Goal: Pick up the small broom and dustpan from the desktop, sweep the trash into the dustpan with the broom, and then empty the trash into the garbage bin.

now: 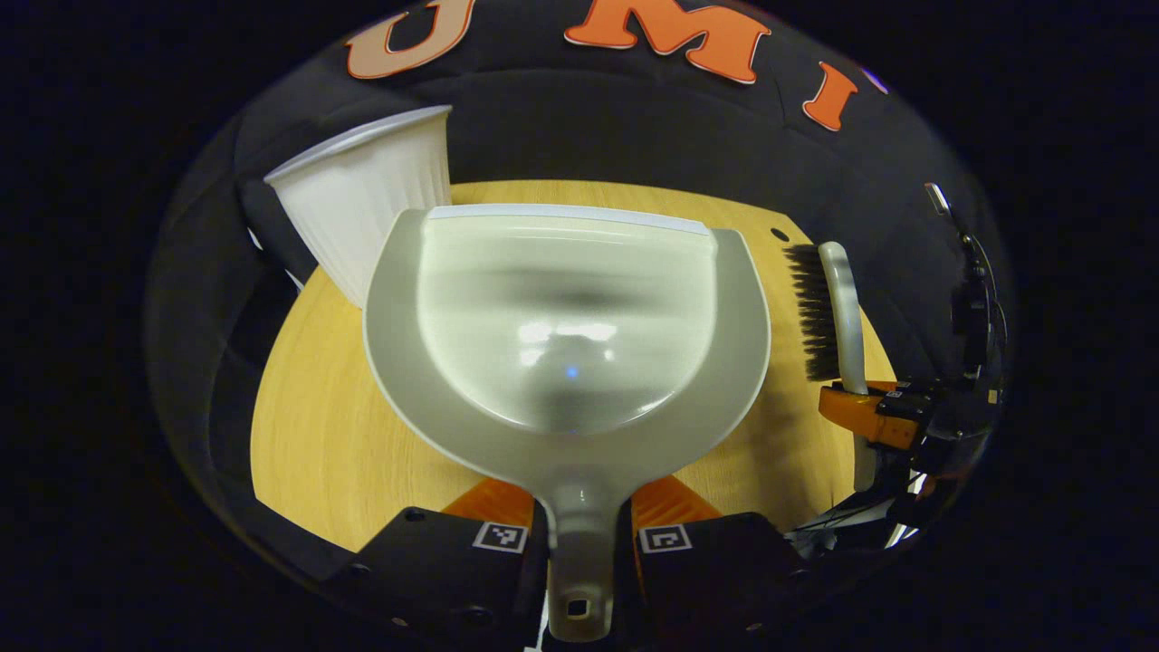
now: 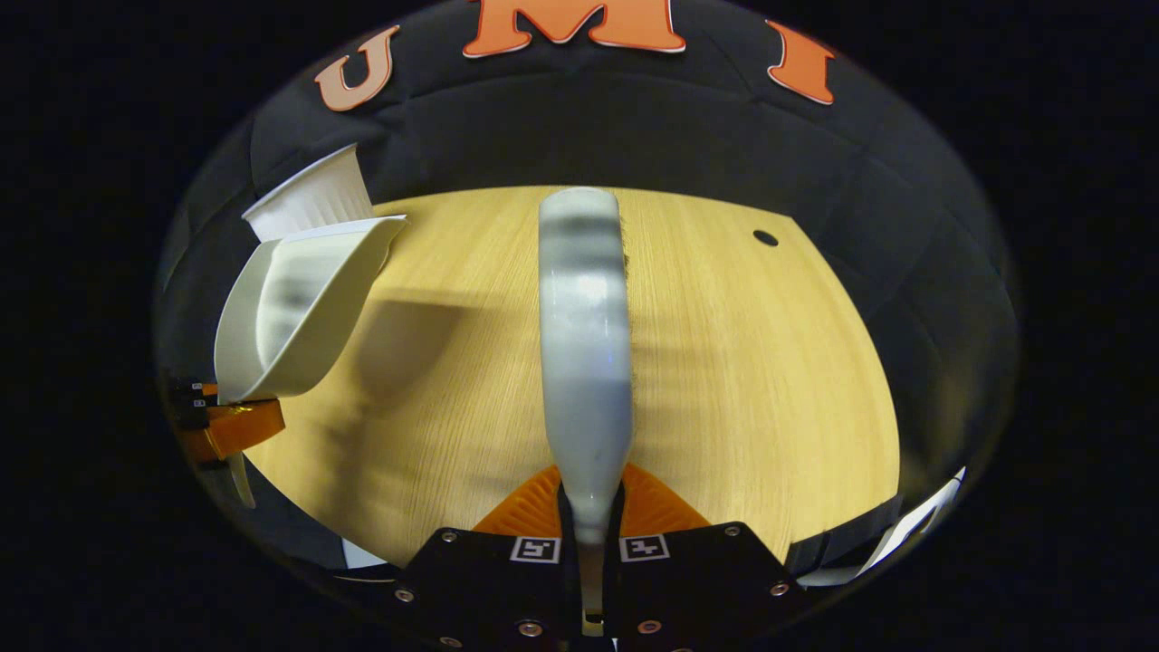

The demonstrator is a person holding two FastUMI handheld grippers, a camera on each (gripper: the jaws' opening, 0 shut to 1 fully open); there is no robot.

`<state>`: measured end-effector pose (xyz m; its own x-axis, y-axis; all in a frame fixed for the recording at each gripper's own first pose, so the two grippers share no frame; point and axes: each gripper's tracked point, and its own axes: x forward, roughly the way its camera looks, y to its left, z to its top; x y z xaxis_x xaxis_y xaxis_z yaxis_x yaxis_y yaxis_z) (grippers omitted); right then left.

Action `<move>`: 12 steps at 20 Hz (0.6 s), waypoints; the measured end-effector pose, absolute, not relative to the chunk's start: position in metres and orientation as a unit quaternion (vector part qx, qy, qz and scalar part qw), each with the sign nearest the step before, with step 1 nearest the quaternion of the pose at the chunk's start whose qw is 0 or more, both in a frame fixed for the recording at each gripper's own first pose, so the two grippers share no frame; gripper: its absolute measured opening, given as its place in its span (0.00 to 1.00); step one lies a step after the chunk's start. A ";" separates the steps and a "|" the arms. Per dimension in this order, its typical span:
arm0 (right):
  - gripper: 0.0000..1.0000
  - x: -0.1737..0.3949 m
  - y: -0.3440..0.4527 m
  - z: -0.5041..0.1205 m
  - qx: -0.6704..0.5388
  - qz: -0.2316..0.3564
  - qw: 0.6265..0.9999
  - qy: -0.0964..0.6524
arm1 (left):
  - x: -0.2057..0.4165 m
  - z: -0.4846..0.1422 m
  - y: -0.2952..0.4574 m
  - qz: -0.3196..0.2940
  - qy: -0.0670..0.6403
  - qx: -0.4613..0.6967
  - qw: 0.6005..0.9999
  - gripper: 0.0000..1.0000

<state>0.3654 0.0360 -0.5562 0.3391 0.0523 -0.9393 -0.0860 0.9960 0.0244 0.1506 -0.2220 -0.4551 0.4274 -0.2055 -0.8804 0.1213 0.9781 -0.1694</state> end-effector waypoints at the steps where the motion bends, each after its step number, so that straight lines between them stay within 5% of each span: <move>1: 0.09 0.362 0.037 -0.558 -0.018 0.044 0.809 0.586 | 0.147 -0.455 -0.228 -0.095 0.540 -0.040 0.836 0.30; 12: 0.09 0.327 0.043 -0.588 -0.010 0.039 0.746 0.665 | 0.146 -0.441 -0.244 -0.085 0.613 -0.036 0.784 0.30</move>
